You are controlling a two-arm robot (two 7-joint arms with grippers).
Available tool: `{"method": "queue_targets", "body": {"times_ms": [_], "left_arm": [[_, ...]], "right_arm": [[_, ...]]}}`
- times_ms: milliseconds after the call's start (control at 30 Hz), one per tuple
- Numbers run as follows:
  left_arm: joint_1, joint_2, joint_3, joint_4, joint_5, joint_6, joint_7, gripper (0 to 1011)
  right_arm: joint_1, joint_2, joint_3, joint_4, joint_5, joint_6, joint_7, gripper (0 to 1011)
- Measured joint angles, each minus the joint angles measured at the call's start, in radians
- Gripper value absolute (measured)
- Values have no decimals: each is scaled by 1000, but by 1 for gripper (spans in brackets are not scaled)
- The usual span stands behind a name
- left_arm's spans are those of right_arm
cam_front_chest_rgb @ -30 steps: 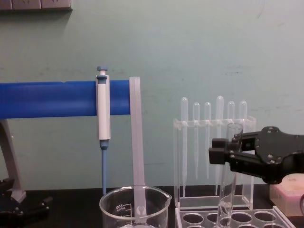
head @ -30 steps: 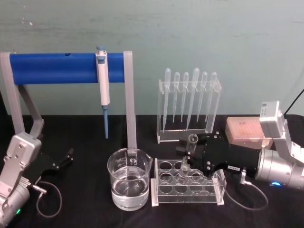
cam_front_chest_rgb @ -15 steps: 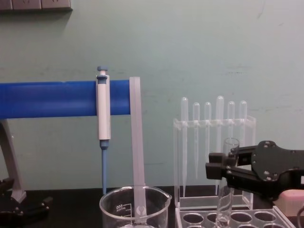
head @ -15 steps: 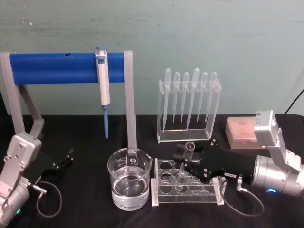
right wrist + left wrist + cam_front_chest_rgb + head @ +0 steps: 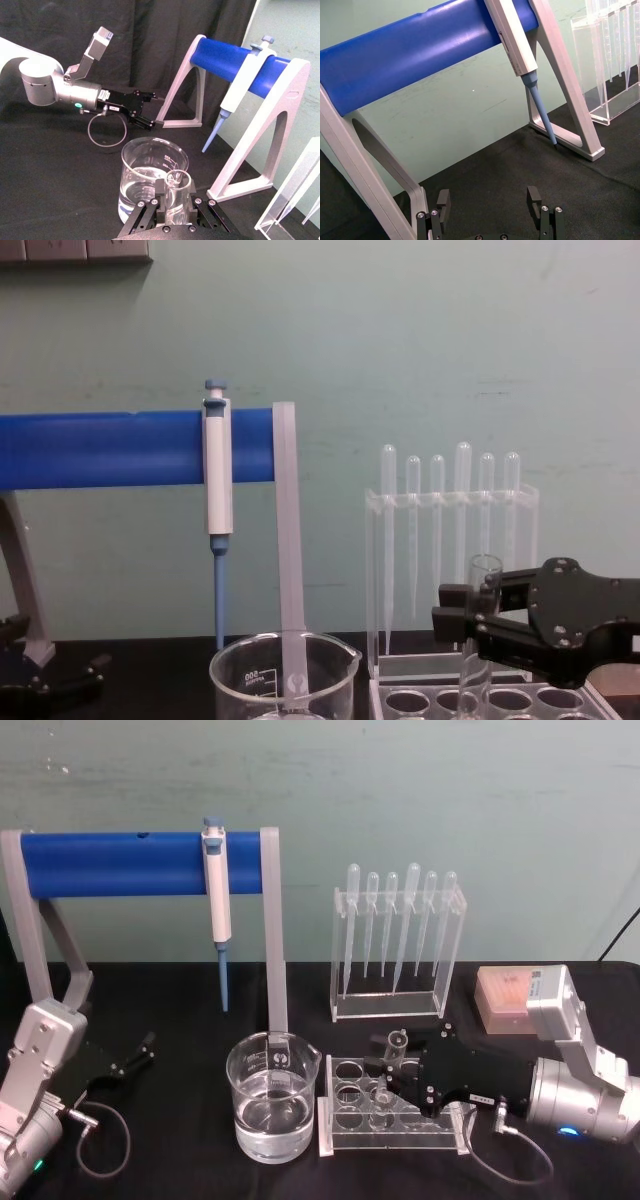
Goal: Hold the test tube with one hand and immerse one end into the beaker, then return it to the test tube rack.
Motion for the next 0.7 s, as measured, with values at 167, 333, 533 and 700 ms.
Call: {"method": "queue_targets", "body": {"times_ms": [167, 333, 533, 700], "left_arm": [[0, 0, 0, 0, 0, 0, 0, 1000], [0, 0, 0, 0, 0, 0, 0, 1000], [0, 0, 0, 0, 0, 0, 0, 1000], [0, 0, 0, 0, 0, 0, 0, 1000]], "right_arm": [[-1, -1, -1, 1, -4, 0, 0, 227], [-1, -1, -1, 1, -4, 0, -1, 227], [0, -1, -1, 1, -2, 0, -1, 343], [0, 0, 0, 0, -2, 0, -1, 483]]}}
